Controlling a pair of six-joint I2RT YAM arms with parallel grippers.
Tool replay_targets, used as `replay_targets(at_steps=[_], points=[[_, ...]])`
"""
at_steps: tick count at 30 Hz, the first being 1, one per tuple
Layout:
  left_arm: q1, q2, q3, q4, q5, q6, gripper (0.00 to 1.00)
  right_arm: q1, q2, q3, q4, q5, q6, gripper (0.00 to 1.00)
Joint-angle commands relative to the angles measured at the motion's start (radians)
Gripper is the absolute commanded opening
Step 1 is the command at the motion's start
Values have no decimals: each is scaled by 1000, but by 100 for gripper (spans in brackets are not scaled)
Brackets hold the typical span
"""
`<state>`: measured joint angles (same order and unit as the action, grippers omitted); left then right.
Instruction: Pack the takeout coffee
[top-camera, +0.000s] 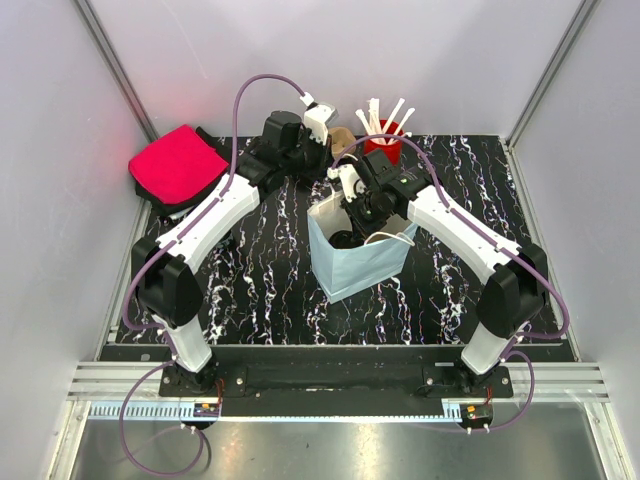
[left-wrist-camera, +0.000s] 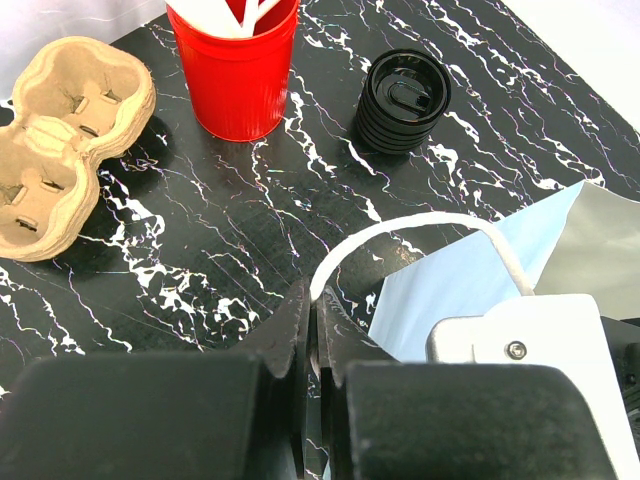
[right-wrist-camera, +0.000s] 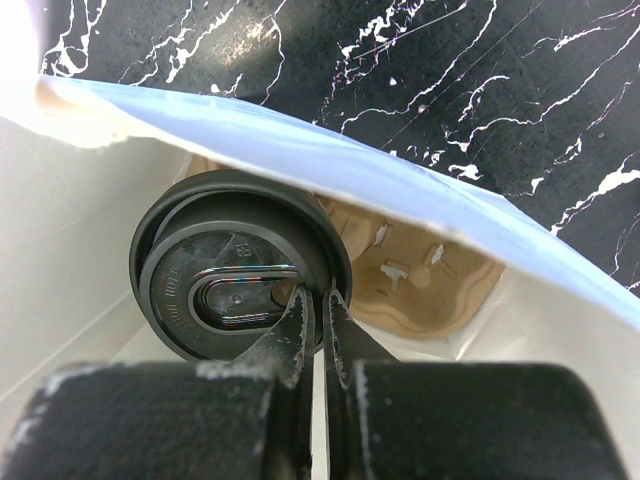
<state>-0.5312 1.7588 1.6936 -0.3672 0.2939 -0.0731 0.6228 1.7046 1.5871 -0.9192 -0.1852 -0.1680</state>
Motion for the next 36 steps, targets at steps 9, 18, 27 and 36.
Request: replay_targets(at_steps=[9,18,27,36], points=[[-4,-12,43,31,14,-5,0,12,-6,10,28,-8,-2,18],[-4,-12,41,31,14,-5,0,12,-14,17,19,-23,-1,32],[-4,-10,40,31,17,-5,0,12,-36,63,-17,-51,-10,49],[-3,-7,38,30,21,-4,0,12,-68,157,-87,-114,-54,64]])
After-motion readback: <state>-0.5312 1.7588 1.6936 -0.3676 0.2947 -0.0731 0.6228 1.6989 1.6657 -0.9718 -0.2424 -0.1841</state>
